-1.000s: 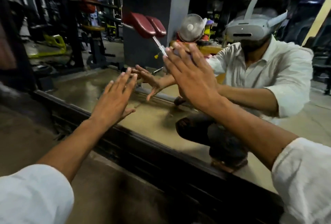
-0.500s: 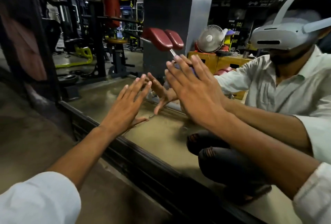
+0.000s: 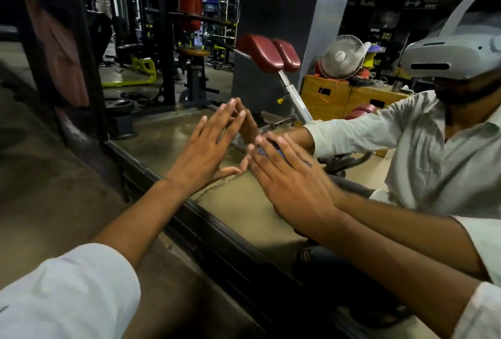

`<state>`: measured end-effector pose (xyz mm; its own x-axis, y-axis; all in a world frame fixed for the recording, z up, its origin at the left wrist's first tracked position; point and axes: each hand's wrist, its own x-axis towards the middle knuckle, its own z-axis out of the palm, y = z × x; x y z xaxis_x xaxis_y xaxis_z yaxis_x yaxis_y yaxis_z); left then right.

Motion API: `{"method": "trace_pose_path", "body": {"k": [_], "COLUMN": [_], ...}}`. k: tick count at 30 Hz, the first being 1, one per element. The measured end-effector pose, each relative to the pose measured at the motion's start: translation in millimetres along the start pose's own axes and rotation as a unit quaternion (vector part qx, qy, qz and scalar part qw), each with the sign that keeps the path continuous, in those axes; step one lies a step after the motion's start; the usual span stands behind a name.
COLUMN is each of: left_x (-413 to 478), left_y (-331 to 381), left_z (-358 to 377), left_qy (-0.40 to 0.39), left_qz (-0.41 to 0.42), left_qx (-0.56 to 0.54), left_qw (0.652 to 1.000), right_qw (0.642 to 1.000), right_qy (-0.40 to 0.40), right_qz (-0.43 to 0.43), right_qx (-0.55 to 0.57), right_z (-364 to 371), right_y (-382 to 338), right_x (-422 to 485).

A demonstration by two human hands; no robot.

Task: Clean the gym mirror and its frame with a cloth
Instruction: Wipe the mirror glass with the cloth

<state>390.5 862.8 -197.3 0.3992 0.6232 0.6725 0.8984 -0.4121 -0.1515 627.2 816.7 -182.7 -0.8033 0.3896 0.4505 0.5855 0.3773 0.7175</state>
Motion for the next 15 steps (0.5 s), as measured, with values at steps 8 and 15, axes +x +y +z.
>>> {"method": "trace_pose_path", "body": {"k": [8,15], "left_x": [3,2], "left_y": [-18,-40], "left_z": [19,43], "left_qy": [-0.027,0.011], "left_qz": [0.046,0.122], "left_qx": [0.016,0.005], "left_qw": [0.998,0.992], "right_qw": [0.990,0.975], "right_qy": [-0.111,-0.062], "right_qz": [-0.080,-0.004], "right_qx": [-0.037,0.214], "right_z": [76,114], "right_y": [-90,-97], "right_x": [-52,-81]}}
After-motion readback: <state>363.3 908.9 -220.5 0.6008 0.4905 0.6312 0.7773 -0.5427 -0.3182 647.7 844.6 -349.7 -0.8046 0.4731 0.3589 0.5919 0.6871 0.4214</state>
